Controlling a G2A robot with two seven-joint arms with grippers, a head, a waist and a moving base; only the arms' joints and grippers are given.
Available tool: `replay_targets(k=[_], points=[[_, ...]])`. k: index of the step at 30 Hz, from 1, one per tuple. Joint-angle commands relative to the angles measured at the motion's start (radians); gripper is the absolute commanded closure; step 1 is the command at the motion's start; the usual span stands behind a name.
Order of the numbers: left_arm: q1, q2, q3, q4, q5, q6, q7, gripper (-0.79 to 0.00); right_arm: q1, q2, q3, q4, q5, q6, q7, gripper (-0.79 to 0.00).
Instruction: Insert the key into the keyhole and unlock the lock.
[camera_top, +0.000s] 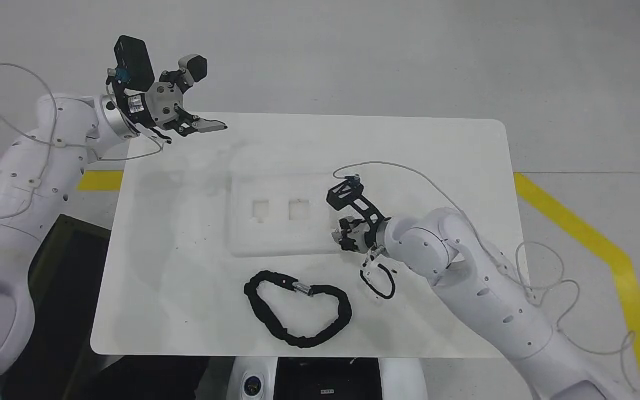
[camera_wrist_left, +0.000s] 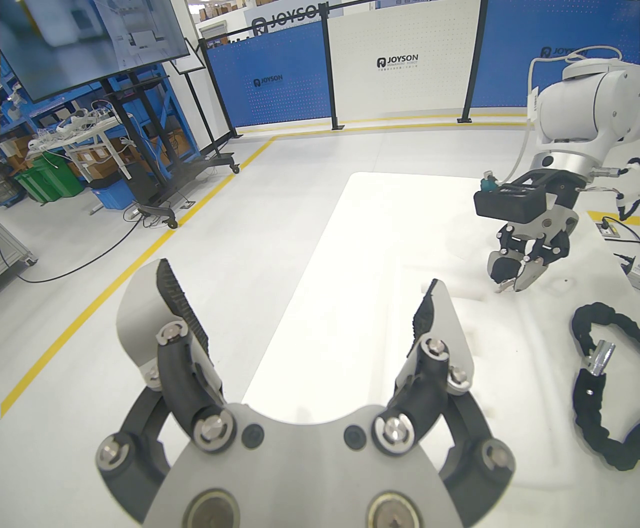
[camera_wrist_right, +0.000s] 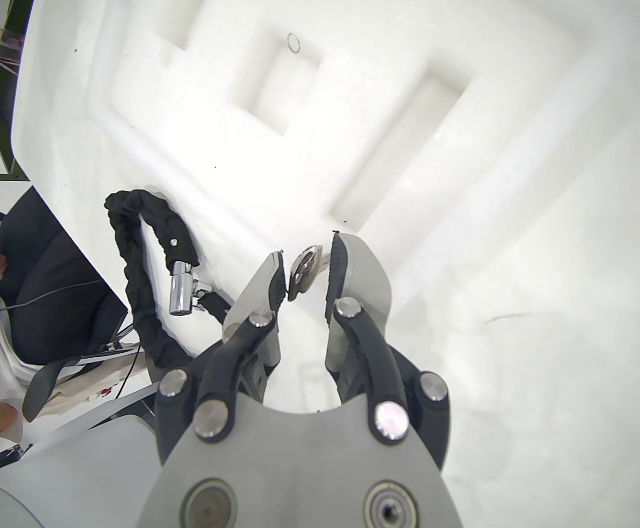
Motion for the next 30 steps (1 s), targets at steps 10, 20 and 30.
replay_targets(k=[10,20,30], points=[[0.000,0.000,0.000,0.000,0.000,0.000,0.000,-0.785,0.002,-0.003,0.017,0.008,-0.021,0.016,0.003,0.000],[0.000,0.000,0.000,0.000,0.000,0.000,0.000,-0.785,0.030,-0.005,0.024,-0.015,-0.120,0.040,0.023,0.000],[0.000,0.000,0.000,0.000,0.000,0.000,0.000,-0.785,0.039,-0.006,0.025,-0.103,-0.215,0.060,0.094,0.000]])
